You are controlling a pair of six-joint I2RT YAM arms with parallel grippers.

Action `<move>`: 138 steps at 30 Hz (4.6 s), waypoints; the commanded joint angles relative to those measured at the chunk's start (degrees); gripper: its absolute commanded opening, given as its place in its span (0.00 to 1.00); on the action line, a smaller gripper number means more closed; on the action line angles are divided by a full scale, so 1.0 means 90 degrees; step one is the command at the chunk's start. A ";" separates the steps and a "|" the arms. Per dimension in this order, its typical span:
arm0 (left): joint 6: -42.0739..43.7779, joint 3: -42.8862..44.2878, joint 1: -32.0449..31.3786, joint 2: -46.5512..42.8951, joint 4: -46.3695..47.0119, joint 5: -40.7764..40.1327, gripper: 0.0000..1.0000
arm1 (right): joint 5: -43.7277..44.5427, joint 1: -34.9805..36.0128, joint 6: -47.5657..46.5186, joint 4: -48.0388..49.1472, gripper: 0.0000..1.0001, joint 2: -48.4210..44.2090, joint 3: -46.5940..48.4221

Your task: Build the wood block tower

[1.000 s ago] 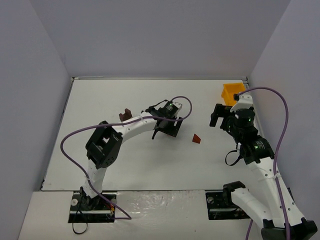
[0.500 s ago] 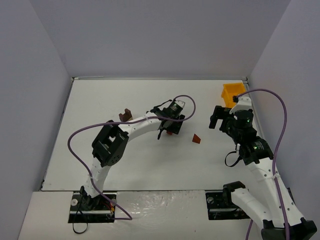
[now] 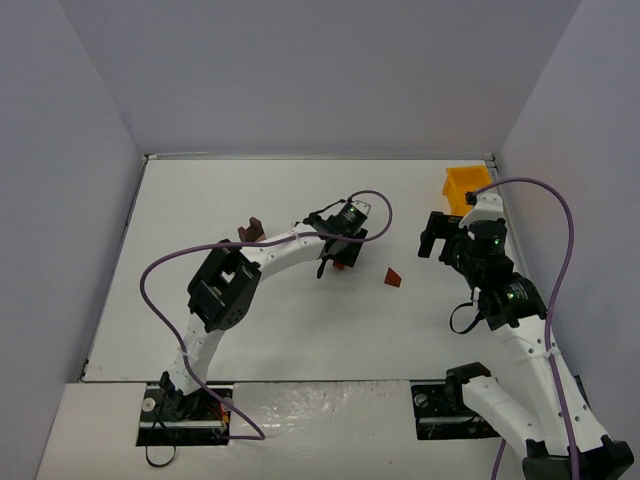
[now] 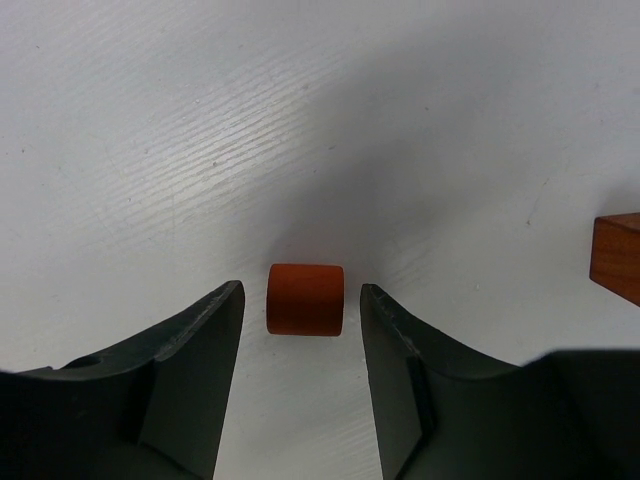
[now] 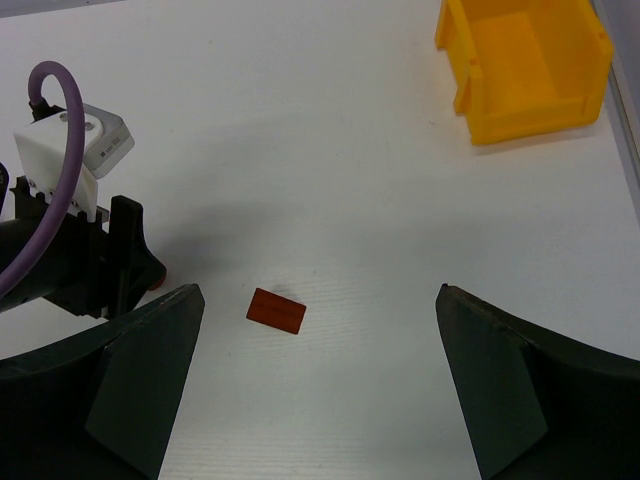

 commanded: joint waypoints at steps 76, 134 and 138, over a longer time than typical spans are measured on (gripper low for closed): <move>0.4023 0.0069 0.3247 -0.2455 -0.2519 0.1945 0.00 | -0.0606 -0.0057 -0.0433 0.0280 1.00 0.0302 0.0092; 0.4373 0.0413 0.3424 -0.1631 -0.2497 0.2030 0.26 | -0.0727 -0.0057 -0.0413 0.0280 1.00 0.0300 0.0014; 0.4377 0.0409 0.3424 -0.1641 -0.2501 0.2007 0.30 | -0.0728 -0.0051 -0.0403 0.0280 1.00 0.0300 0.0014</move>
